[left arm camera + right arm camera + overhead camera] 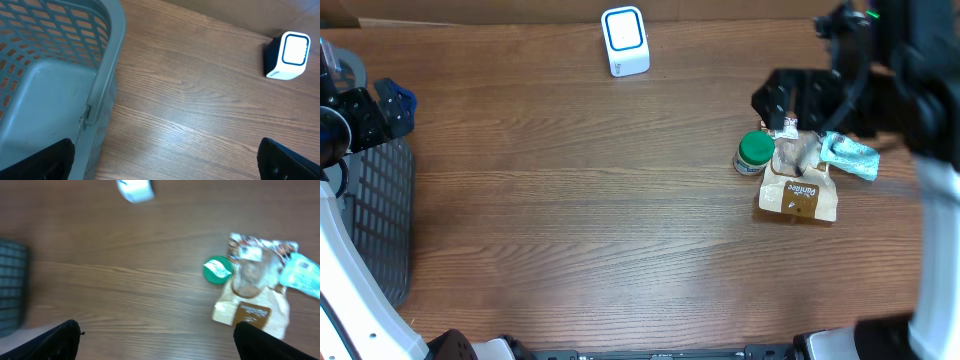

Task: Scan the item barcode

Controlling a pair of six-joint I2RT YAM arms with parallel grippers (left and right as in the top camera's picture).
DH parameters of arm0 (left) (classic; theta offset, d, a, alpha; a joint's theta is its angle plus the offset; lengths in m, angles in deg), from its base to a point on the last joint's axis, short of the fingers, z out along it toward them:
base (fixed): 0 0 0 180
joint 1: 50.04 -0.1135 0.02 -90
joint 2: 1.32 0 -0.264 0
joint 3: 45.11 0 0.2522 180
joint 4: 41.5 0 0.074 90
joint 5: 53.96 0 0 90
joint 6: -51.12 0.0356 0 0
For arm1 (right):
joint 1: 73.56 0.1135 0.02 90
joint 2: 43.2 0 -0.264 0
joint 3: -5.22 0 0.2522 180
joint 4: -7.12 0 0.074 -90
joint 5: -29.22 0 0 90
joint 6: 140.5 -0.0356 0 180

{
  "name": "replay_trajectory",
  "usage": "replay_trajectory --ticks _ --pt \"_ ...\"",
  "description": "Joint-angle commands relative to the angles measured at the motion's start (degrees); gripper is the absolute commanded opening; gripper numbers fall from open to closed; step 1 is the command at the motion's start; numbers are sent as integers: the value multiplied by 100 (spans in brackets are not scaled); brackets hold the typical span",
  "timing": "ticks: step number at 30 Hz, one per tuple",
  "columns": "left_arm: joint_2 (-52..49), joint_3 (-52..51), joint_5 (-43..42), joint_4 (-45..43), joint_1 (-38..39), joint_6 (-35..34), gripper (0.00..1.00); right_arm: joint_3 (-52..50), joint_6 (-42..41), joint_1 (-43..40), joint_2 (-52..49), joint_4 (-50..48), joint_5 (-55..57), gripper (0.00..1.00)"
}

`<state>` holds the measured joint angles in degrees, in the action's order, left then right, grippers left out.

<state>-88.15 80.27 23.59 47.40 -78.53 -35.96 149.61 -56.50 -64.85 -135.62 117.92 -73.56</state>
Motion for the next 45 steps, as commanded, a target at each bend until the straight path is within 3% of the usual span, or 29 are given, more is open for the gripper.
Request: replay_trajectory --ticks 1,20,24,31,45 --pt "-7 17 -68 -13 44 -76 99 44 -13 -4 387 -2 -442 100" --pt "-7 17 -68 -15 44 -76 99 -33 31 -13 1040 0 -216 100" --pt "-7 17 -68 -15 44 -76 100 -455 28 -15 1484 -437 188 100" --pt "-7 17 -68 -15 44 -76 100 -2457 31 -15 2828 -2249 852 100" --pt "-7 17 -68 -13 44 -76 100 -7941 50 -428 6094 -6642 885 100"
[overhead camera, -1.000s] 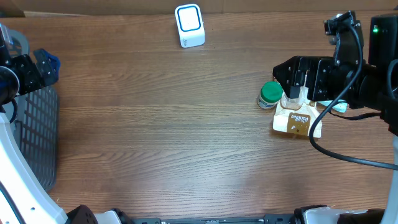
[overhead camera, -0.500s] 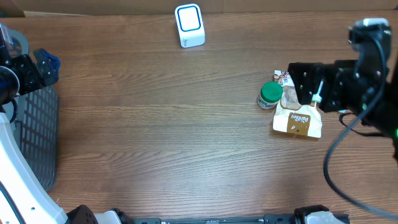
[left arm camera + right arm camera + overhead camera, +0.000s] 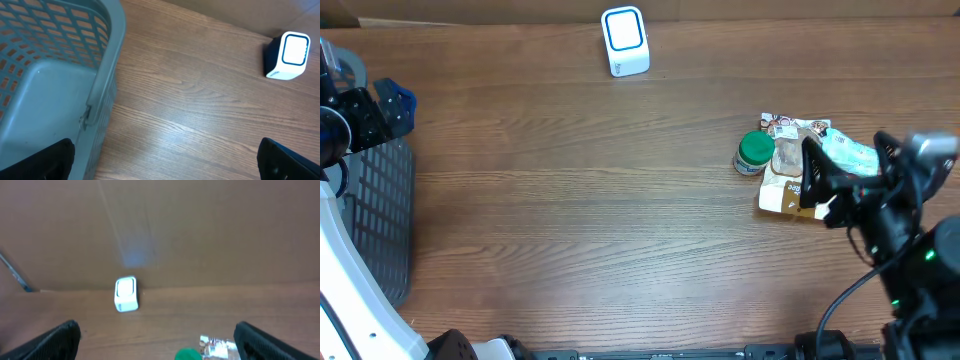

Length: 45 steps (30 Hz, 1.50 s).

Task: Scan the item barcode

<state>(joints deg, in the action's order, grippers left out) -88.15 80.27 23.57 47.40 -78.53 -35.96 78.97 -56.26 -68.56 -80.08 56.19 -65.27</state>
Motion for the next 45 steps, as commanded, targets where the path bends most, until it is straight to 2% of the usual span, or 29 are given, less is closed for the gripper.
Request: replay_trajectory --ticks 1,7,14,20,26,45 --pt "-7 17 -66 -13 44 -76 100 -1257 26 -74 756 -739 57 100" --pt "-7 17 -66 -15 44 -76 100 -3353 22 -111 1945 -2253 37 100" --pt "-7 17 -66 -13 44 -76 100 -5136 -20 -111 3049 -3620 -72 100" --pt "-7 17 -66 -15 44 -76 100 -5958 -17 -111 3676 -3891 -70 100" --pt "-7 17 -66 -13 44 -76 100 -5952 -24 -111 3672 -3058 -63 100" --pt "-7 17 -66 -15 44 -76 100 -5952 -20 -122 3672 -3091 -68 100"
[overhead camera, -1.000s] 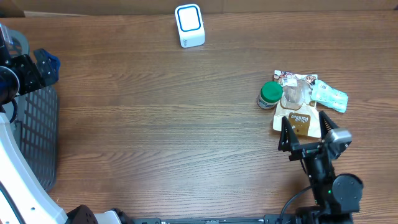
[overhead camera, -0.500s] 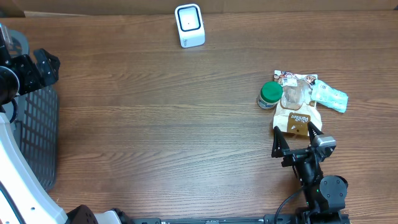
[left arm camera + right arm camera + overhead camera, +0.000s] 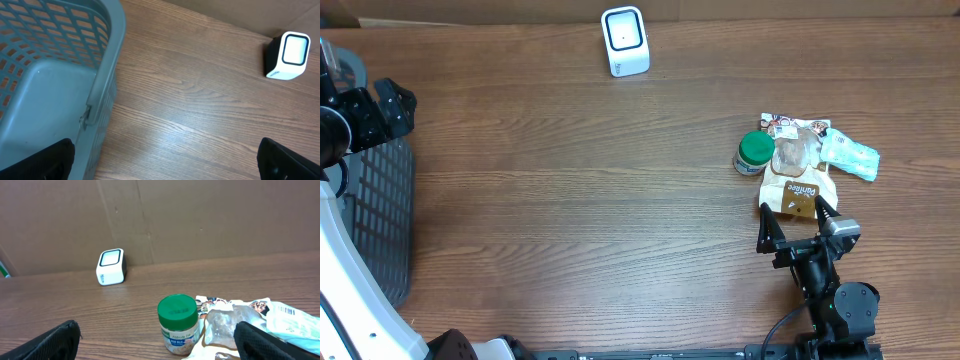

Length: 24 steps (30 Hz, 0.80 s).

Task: Scan the item barcode

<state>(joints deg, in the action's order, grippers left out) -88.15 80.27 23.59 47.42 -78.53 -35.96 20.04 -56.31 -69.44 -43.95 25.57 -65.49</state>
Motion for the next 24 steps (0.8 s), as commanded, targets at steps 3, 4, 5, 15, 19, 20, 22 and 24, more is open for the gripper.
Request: replay_trajectory --ticks 3,4,5,15,19,20,22,24 --pt "-7 17 -68 -15 44 -76 99 -59 -15 -35 59 -28 -46 100" --pt "-7 17 -68 -15 44 -76 100 -59 -15 -35 59 -28 -46 100" --pt "-7 17 -68 -15 44 -76 99 -59 -15 -35 59 -28 -46 100" --pt "-7 17 -68 -17 44 -76 100 -59 -15 -35 59 -28 -46 100" --pt "33 17 -66 -17 50 -76 100 -59 -15 -35 59 -28 -46 100" --pt "39 17 -66 -17 98 -76 99 -59 -15 -35 59 -28 -46 100" --pt "79 17 -66 -15 308 -76 100 -59 -15 -35 59 -28 -46 100" --pt "149 17 -66 -15 619 -76 100 -59 -15 -35 59 -28 -46 100"
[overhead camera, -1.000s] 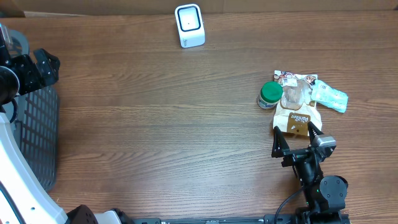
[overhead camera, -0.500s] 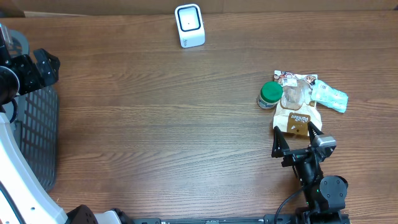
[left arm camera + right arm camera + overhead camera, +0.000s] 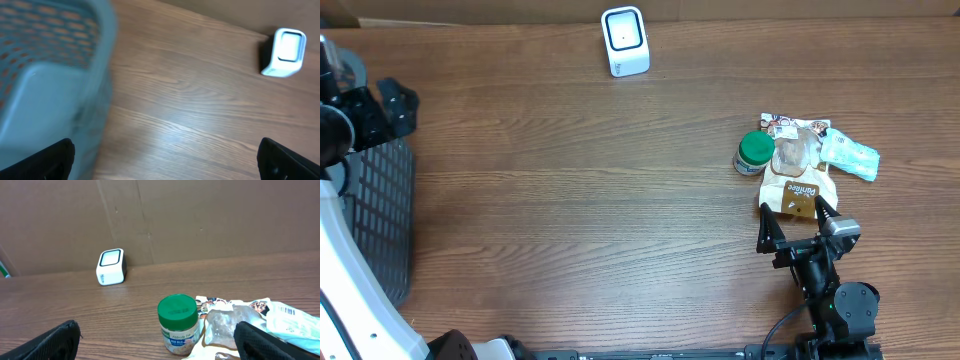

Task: Scan the item barcode

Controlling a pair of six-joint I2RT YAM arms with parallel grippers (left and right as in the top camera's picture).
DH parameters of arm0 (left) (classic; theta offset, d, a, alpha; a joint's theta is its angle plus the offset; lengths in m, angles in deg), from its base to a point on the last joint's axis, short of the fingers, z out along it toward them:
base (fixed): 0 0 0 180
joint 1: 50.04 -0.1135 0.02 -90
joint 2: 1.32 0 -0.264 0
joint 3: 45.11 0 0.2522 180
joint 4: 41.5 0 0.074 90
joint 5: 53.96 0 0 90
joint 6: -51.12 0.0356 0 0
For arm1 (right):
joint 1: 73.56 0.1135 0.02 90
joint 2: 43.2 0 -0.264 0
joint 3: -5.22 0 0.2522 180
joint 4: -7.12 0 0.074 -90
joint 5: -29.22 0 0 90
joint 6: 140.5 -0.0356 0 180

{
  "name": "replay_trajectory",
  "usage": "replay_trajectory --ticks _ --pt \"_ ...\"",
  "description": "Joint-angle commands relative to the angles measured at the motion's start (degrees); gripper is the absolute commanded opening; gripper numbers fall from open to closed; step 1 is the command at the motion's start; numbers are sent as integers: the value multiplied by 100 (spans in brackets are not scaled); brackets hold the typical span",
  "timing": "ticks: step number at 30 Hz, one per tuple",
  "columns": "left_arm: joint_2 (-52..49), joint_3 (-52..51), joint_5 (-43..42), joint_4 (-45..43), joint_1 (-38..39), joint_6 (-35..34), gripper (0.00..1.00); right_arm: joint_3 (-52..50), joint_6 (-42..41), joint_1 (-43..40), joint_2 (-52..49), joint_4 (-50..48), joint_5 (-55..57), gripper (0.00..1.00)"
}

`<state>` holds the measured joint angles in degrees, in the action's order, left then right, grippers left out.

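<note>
The white barcode scanner [image 3: 625, 40] stands at the table's far edge; the wrist views also show the scanner [image 3: 282, 52] [image 3: 111, 266]. A green-lidded jar [image 3: 754, 152] [image 3: 176, 322] stands at the right beside a brown paper bag [image 3: 798, 192], a clear printed pouch [image 3: 232, 320] and a teal packet [image 3: 848, 155]. My right gripper [image 3: 791, 222] [image 3: 162, 345] sits low near the front edge, just in front of the bag, open and empty. At the far left, over the basket, my left gripper [image 3: 392, 112] [image 3: 165, 165] is open and empty.
A grey plastic basket [image 3: 375, 215] [image 3: 45, 75] fills the table's left edge under my left arm. A brown cardboard wall [image 3: 200, 220] backs the table behind the scanner. Wood tabletop [image 3: 580, 190] stretches between basket and items.
The left wrist view has gone blurred, and the scanner and basket have shifted a little left in it, so my left arm has moved slightly. My right arm and the items are unchanged.
My right arm first hung over the item pile at the right, looking down. Then it was lower and nearer the front, facing the back wall. Then it rested low at the front edge behind the pile. My left arm stayed over the basket, shifting only now.
</note>
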<state>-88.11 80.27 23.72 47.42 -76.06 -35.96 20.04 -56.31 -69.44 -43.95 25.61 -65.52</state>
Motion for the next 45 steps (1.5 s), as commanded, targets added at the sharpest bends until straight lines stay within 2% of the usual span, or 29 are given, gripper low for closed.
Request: replay_trajectory --ticks 1,6,9,11,14,17,21,24,28,34,45 --pt "210 15 -79 -17 592 -76 99 -59 -15 -35 59 -33 -44 100" --pt "612 -256 -81 -57 1609 -76 99 -59 -15 -35 59 -33 -44 100" --pt "1161 -1213 -39 -208 2142 -52 100 -59 -15 -35 59 -33 -44 100" --pt "1609 -1934 323 -254 2232 17 100 -59 -15 -35 59 -33 -44 100" --pt "2245 -2946 595 -787 2229 9 100 -59 -15 -35 59 -33 -44 100" --pt "2957 -4072 636 -1950 2229 63 99 -59 -15 -35 59 -33 -44 100" --pt "4094 -5790 634 -4236 2229 479 100 -59 -15 -35 59 -33 -44 100" --pt "4752 -6824 634 -5486 2229 782 100 -59 -15 -35 59 -33 -44 100" --pt "5574 -7987 636 -6520 2229 1174 99 -59 -15 -35 59 -33 -44 100" --pt "6828 -9429 664 -7014 2229 1759 99 -59 -15 -35 59 -33 -44 100" --pt "8190 -10644 892 -7322 2229 1941 100 -59 -15 -35 59 -33 -44 100"
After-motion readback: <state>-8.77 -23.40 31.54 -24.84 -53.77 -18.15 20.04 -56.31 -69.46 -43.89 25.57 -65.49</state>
